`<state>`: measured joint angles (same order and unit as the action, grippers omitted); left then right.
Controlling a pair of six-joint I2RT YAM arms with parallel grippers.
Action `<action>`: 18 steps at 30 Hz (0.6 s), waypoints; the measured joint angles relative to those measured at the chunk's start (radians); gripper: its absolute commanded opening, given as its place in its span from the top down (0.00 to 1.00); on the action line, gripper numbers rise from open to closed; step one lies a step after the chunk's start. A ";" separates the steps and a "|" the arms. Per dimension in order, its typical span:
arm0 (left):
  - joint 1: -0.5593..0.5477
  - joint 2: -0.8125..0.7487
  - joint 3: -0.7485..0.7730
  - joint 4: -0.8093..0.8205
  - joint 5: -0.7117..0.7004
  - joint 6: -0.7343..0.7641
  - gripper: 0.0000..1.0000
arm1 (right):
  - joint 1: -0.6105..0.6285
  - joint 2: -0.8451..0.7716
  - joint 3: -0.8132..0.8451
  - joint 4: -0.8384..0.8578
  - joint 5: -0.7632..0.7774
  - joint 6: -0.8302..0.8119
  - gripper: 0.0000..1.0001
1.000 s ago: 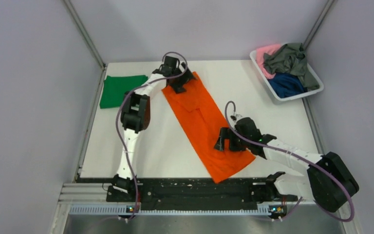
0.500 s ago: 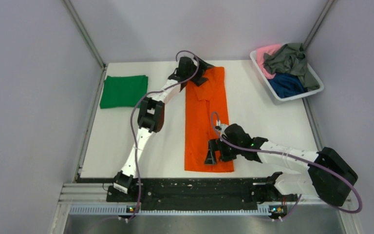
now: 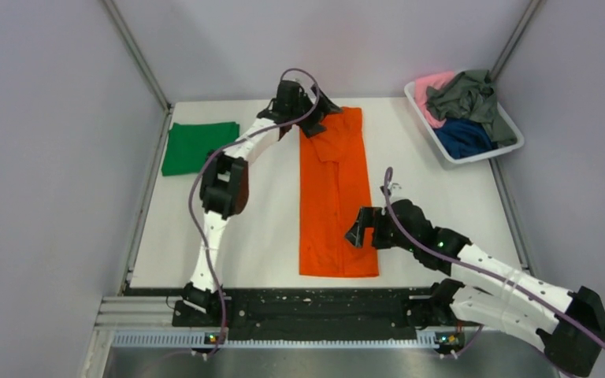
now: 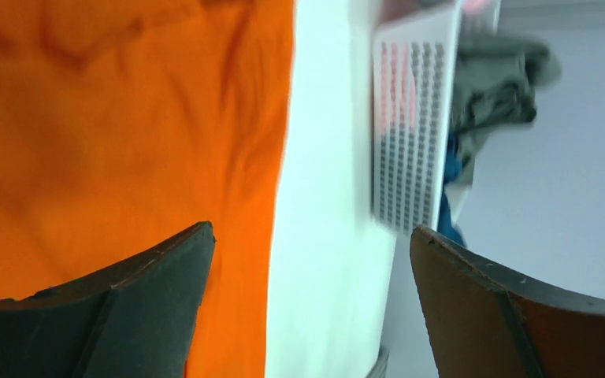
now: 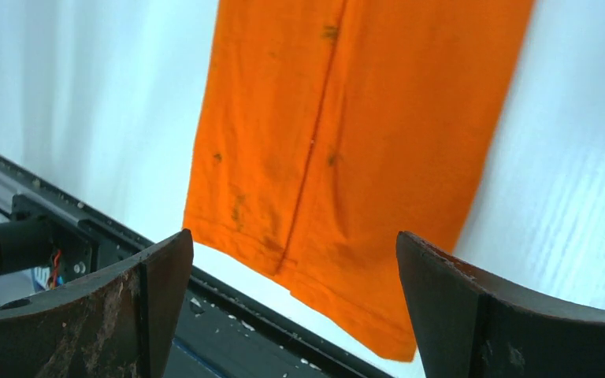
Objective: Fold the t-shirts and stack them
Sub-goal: Rotate the tshirt 90 degrees, then grab the bottom of the folded rectangular tshirt with both arms
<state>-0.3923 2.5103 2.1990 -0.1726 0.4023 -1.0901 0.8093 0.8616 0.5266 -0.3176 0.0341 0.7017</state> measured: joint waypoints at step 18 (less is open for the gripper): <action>-0.269 -1.252 -1.456 -0.172 -0.213 0.266 0.22 | -0.001 -0.166 -0.155 -0.313 0.008 0.182 0.31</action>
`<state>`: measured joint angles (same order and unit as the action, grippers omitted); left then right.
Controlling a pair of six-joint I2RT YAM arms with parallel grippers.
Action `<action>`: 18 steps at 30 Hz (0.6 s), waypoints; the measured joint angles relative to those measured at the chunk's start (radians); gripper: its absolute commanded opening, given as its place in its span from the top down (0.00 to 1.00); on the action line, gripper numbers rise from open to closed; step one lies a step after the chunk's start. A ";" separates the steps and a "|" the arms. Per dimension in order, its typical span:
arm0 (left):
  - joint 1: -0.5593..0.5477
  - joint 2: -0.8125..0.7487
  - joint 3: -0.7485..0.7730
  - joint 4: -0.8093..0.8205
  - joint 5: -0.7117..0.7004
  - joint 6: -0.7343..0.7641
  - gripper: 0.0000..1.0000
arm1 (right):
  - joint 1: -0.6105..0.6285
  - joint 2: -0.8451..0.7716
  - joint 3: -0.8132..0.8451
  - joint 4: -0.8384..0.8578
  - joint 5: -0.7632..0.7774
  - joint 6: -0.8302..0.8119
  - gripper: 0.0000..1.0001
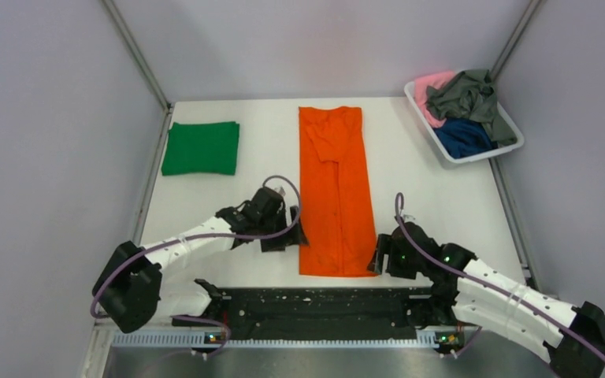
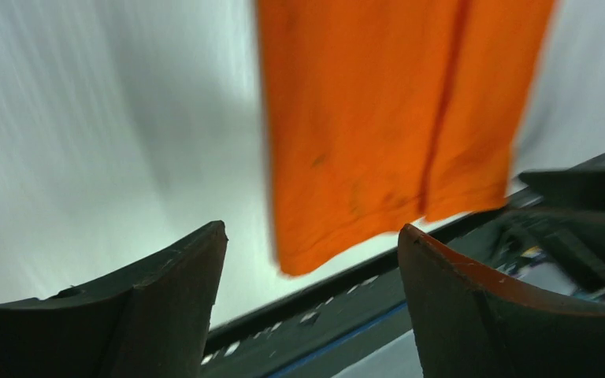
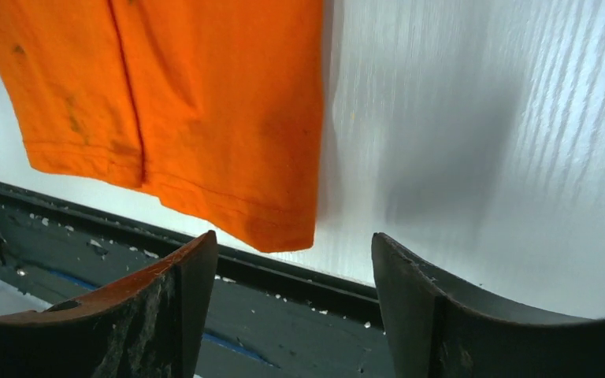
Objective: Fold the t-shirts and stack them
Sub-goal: Grab the bottom of the folded rectangular tshirt with both arms
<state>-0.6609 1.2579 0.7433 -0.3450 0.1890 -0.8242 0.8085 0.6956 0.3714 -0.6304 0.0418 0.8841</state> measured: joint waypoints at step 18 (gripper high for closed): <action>-0.184 0.081 -0.226 0.128 0.130 -0.223 0.62 | 0.000 0.014 -0.104 0.153 -0.063 0.089 0.59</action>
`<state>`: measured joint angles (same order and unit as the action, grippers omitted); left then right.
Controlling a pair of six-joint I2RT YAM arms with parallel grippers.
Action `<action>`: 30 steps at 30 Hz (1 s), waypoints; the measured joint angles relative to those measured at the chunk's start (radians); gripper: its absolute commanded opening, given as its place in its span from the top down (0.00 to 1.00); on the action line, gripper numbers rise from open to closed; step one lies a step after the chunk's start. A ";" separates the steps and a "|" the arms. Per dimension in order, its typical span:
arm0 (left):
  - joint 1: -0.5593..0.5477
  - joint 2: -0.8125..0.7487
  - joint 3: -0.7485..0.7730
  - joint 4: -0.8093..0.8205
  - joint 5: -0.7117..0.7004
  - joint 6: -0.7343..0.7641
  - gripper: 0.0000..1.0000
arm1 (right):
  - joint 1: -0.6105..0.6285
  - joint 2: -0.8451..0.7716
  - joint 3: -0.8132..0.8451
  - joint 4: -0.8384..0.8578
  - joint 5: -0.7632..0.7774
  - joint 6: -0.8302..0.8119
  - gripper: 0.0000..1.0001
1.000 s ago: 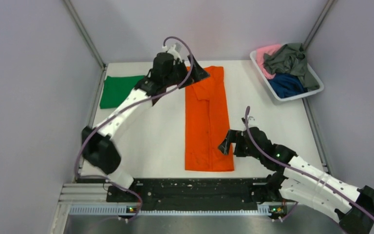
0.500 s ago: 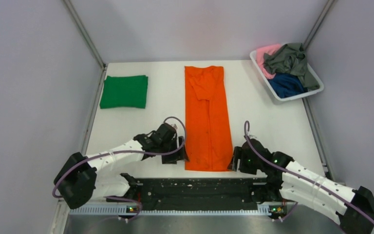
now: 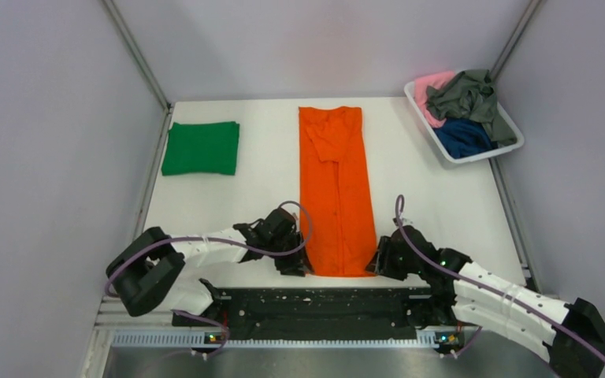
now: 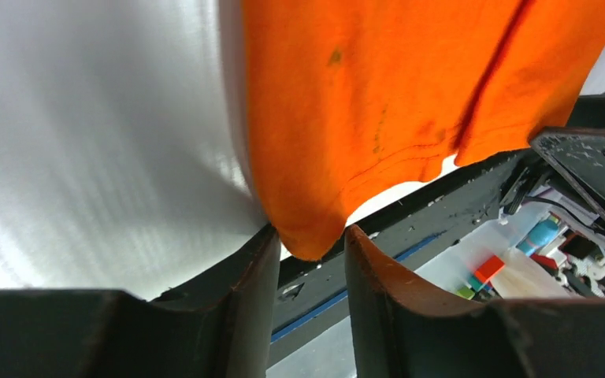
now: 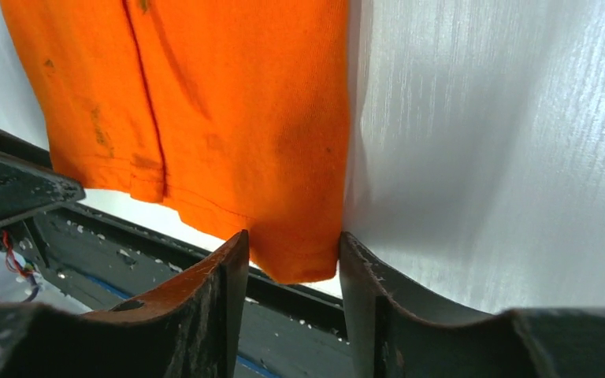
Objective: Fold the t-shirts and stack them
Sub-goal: Grab the bottom of the folded rectangular tshirt with both arms, then fold the folded rectangular tshirt in 1/3 of the way
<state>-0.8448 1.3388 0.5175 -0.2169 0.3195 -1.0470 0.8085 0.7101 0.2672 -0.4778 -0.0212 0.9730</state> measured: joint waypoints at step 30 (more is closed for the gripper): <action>0.003 0.089 0.244 -0.048 -0.093 0.084 1.00 | -0.018 0.095 0.108 0.114 -0.058 -0.088 1.00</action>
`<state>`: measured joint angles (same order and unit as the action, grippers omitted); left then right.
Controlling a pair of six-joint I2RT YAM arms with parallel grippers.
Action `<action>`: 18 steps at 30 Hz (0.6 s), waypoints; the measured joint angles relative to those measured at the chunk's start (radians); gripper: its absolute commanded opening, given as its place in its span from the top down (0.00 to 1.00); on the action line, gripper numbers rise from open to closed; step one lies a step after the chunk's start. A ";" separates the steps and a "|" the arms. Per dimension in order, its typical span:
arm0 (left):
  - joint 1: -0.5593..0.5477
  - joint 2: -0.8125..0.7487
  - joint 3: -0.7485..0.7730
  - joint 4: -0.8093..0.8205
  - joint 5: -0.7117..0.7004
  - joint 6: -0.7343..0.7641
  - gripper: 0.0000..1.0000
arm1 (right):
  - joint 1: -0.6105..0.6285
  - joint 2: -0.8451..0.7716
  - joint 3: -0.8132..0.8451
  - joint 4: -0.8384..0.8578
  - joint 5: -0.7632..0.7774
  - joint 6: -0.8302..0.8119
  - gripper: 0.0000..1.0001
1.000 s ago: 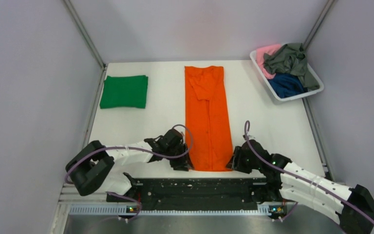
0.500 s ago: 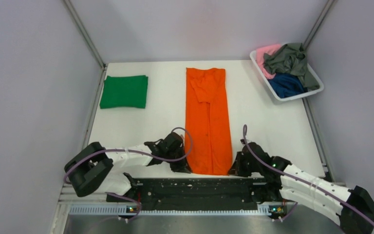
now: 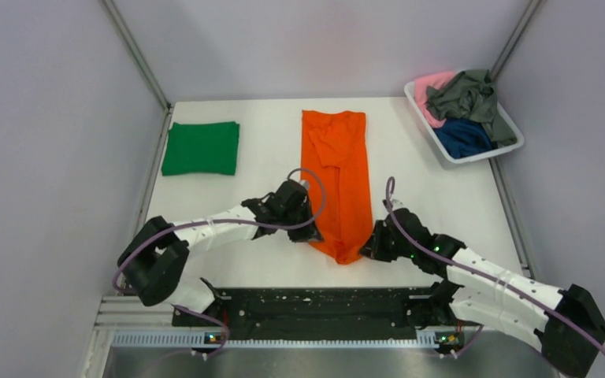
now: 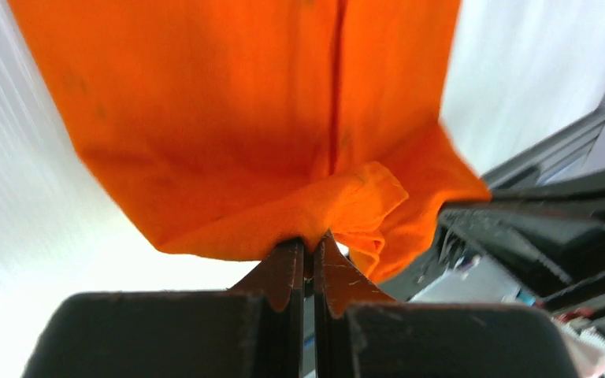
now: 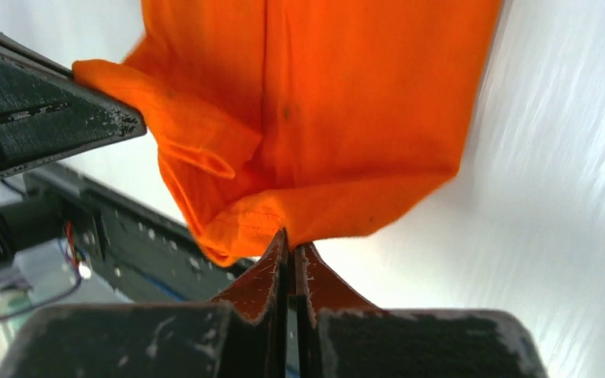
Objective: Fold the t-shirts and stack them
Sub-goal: Fold the folded rectangular tshirt in 1/3 of the way
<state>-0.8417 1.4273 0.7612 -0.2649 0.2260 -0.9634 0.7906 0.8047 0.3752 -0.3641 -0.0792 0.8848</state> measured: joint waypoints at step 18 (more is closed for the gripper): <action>0.288 0.334 0.510 -0.129 -0.035 0.181 1.00 | -0.223 0.409 0.380 0.182 0.243 -0.196 1.00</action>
<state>-0.5533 1.7611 1.2716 -0.3943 0.1913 -0.7826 0.5674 1.2140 0.7555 -0.1818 0.1642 0.6891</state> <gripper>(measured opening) 0.034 0.010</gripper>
